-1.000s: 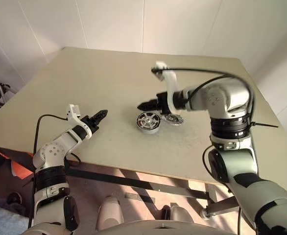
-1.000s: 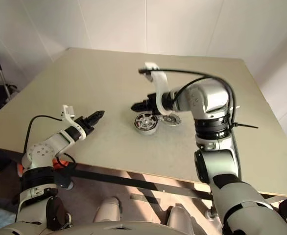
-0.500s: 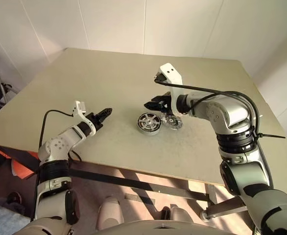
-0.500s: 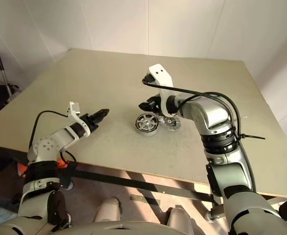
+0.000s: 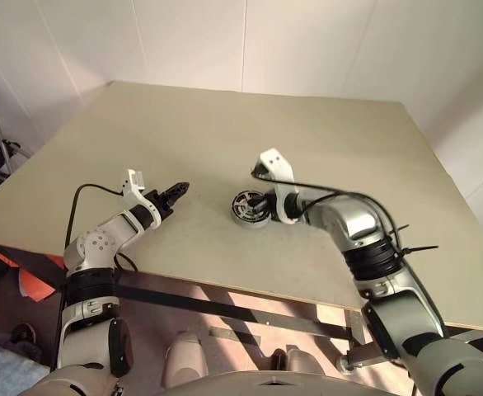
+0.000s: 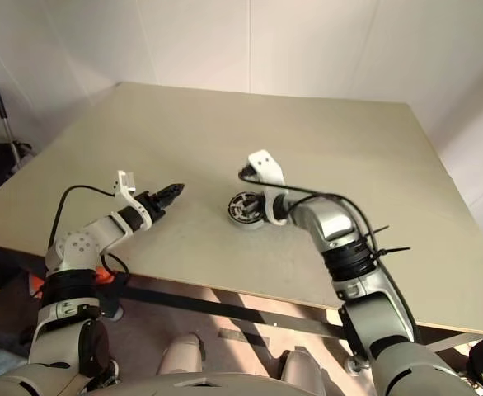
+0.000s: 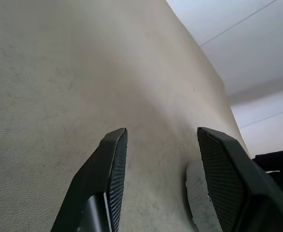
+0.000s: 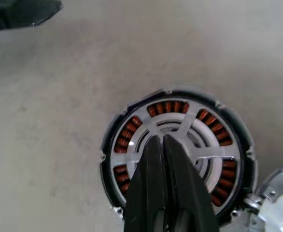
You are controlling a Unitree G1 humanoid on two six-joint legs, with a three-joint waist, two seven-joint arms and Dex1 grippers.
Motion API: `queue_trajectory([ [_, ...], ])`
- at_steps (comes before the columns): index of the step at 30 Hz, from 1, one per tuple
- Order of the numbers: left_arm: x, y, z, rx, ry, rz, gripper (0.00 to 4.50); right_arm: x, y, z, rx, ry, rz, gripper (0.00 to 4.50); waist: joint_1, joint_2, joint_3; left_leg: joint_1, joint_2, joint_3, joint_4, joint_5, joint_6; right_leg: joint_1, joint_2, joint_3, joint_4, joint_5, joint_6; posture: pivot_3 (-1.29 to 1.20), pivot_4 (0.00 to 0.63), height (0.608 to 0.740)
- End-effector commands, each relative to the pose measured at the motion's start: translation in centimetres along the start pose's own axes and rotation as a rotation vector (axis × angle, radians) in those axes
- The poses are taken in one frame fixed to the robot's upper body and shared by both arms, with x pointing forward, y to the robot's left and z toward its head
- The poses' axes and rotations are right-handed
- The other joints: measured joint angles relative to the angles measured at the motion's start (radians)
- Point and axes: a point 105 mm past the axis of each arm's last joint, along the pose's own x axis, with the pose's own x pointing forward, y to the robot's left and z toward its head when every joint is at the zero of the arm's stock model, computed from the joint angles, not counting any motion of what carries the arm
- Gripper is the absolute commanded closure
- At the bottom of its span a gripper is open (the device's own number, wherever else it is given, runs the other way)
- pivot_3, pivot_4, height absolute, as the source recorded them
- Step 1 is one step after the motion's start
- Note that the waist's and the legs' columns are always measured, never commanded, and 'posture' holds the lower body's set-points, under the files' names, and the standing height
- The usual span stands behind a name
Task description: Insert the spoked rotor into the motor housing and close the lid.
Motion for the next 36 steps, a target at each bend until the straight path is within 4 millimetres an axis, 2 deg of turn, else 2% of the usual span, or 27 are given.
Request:
queue_trajectory([
  [1, 0.2, -1.4, 1.6, 0.033, -0.043, -0.047, 2.06, -0.3, -0.5, 0.0, 0.003, 0.007, -0.021, 4.47, -0.002, -0.001, -0.001, 0.003, 0.0, 0.0, 0.0, 0.0, 0.0, 0.002, 0.0, 0.0, 0.0, 0.0, 0.0, 0.0, 0.0, 0.74],
  [7, 0.6, -1.7, 1.2, 0.033, -0.03, -0.057, 2.06, -3.8, 0.3, 5.3, -0.115, -0.178, 0.064, 4.47, 0.001, -0.001, -0.001, 0.003, 0.0, 0.0, 0.0, -0.002, 0.003, 0.004, 0.0, 0.0, 0.0, 0.0, 0.0, 0.0, 0.0, 0.74],
  [10, 0.8, -1.9, 1.1, 0.032, -0.028, -0.067, 2.06, -5.3, -0.7, 6.2, -0.147, -0.205, 0.025, 4.47, 0.001, -0.001, -0.001, 0.003, 0.0, 0.0, 0.0, -0.001, 0.001, 0.004, 0.0, 0.0, 0.0, 0.0, 0.0, 0.0, 0.0, 0.74],
  [14, 0.9, -2.3, 0.8, 0.05, -0.013, -0.09, 2.06, -6.1, -6.6, 3.4, -0.009, -0.103, -0.22, 4.47, 0.002, -0.002, -0.001, 0.003, 0.0, 0.0, 0.0, 0.0, 0.001, 0.004, 0.0, -0.001, -0.001, 0.0, 0.0, 0.0, 0.0, 0.74],
  [18, 1.3, -2.9, 0.2, 0.06, 0.017, -0.113, 2.06, -7.6, -10.0, 0.7, 0.091, -0.033, -0.372, 4.47, 0.004, -0.001, -0.001, 0.002, 0.0, 0.0, 0.001, 0.0, 0.001, 0.003, 0.0, 0.0, -0.001, 0.0, 0.0, 0.0, 0.0, 0.74],
  [21, 1.9, -3.4, -0.6, 0.07, 0.052, -0.133, 2.06, -8.6, -9.7, 0.0, 0.19, -0.051, -0.347, 4.47, 0.003, -0.001, -0.001, 0.001, 0.0, 0.0, 0.0, 0.0, 0.001, 0.003, 0.0, 0.0, -0.001, 0.0, 0.0, 0.0, 0.0, 0.74],
  [25, 3.0, -4.1, -1.5, 0.071, 0.091, -0.159, 2.06, -9.5, -8.8, -0.3, 0.529, -0.132, -0.225, 4.47, -0.003, 0.0, -0.001, 0.001, 0.0, 0.0, 0.0, 0.0, 0.001, 0.001, 0.001, 0.0, 0.0, 0.0, 0.0, 0.0, 0.0, 0.74],
  [28, 3.8, -5.0, -2.0, 0.079, 0.123, -0.188, 2.06, -10.2, -8.4, -1.2, 0.706, -0.142, -0.194, 3.86, 0.001, 0.0, -0.001, 0.001, 0.0, 0.0, 0.0, 0.0, 0.001, 0.001, 0.0, 0.0, 0.0, 0.0, 0.0, 0.0, 0.0, 0.74],
  [32, 4.8, -6.4, -2.8, 0.101, 0.168, -0.236, 2.06, -10.3, -8.6, -2.6, 0.841, -0.148, -0.227, 2.54, 0.005, 0.0, -0.001, 0.001, -0.001, 0.0, 0.0, 0.0, 0.001, 0.002, 0.0, 0.0, 0.0, 0.0, 0.0, 0.0, 0.0, 0.74],
  [36, 5.4, -7.4, -3.3, 0.113, 0.201, -0.265, 2.06, -10.5, -8.9, -3.0, 0.912, -0.193, -0.241, 2.54, 0.007, 0.001, -0.001, 0.002, -0.001, 0.0, 0.0, 0.0, 0.0, 0.002, -0.001, 0.0, 0.0, 0.0, 0.0, 0.0, 0.0, 0.74],
])
